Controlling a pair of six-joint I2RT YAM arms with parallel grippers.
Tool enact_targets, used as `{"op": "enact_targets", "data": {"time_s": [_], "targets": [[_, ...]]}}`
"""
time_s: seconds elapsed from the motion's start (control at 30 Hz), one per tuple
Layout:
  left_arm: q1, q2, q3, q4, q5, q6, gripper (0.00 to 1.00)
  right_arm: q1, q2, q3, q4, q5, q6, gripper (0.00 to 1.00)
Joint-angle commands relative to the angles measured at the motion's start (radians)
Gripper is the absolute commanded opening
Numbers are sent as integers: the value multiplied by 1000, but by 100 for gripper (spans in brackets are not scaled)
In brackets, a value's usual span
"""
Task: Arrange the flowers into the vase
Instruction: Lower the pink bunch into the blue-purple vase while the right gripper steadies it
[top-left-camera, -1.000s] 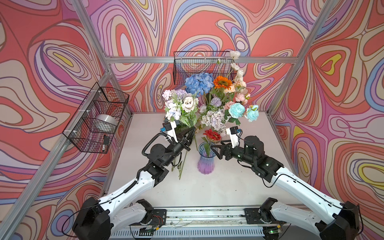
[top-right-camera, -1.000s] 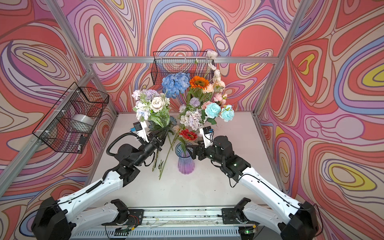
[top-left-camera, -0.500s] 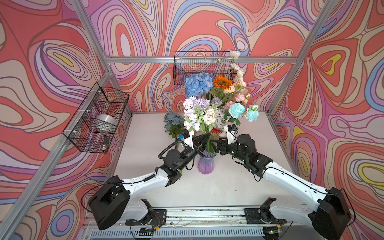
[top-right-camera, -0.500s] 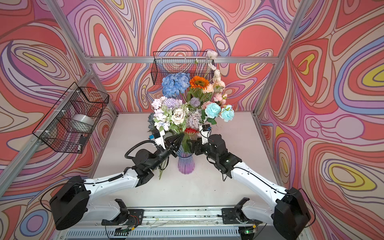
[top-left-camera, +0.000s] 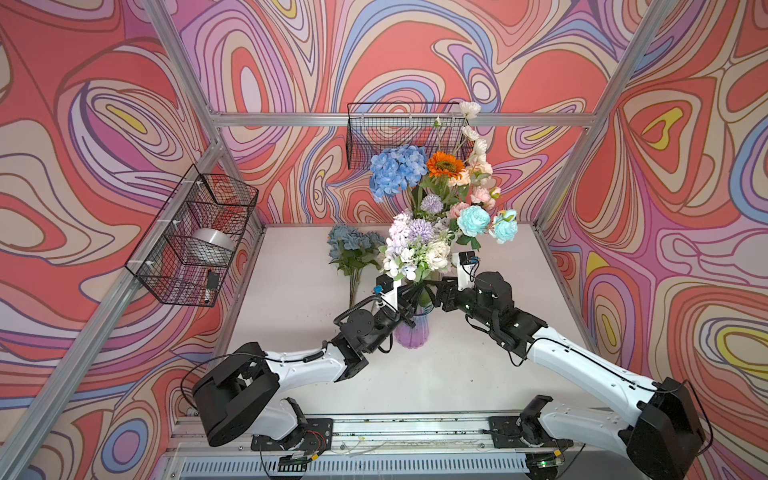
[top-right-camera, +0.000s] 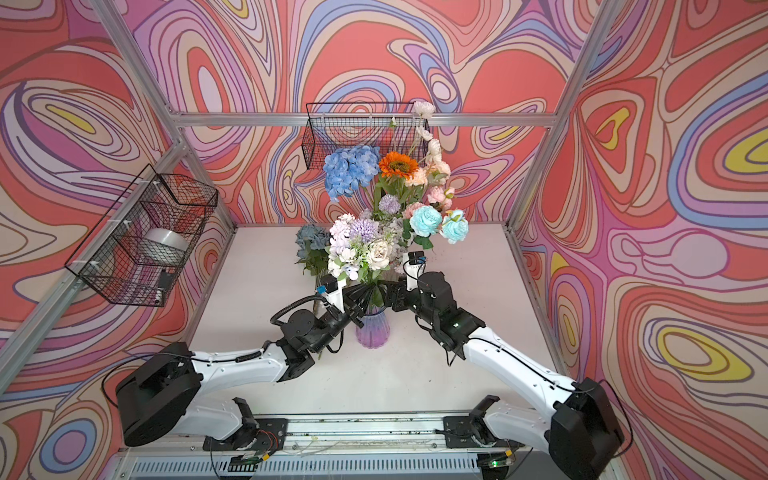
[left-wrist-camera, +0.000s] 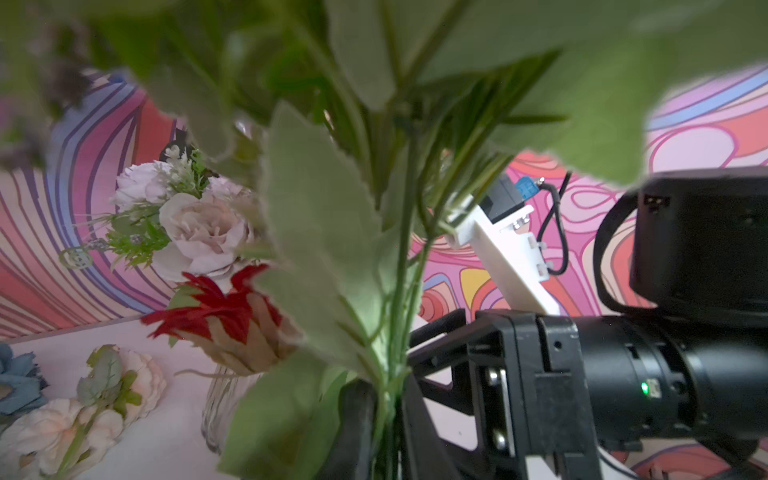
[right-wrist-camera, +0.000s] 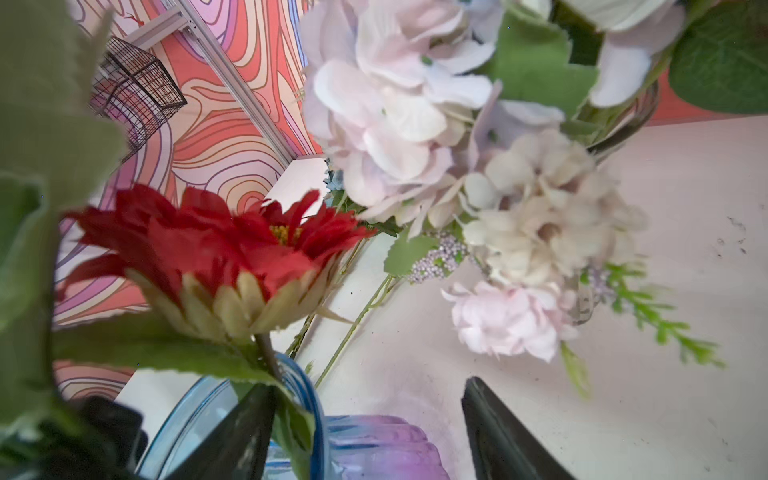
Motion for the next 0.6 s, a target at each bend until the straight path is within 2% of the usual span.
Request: {"op": "enact_targets", "data": {"time_s": [0.0, 0.1, 0.27, 0.33, 0.43, 0.57], "targets": [[-6, -52, 5, -94, 20, -12, 46, 2, -16, -1, -20, 22, -7, 73], [-7, -87, 12, -163, 35, -31, 56, 2, -18, 3, -26, 24, -10, 73], [-8, -158, 11, -286, 36, -55, 62, 2, -28, 7, -41, 28, -16, 73], [-8, -201, 27, -394, 37, -58, 68, 2, -35, 11, -51, 32, -22, 73], [-8, -260, 64, -589, 37, -57, 84, 2, -46, 9, -66, 43, -26, 73], [-6, -321, 110, -839, 24, -43, 94, 2, -60, 13, -95, 67, -36, 73]]}}
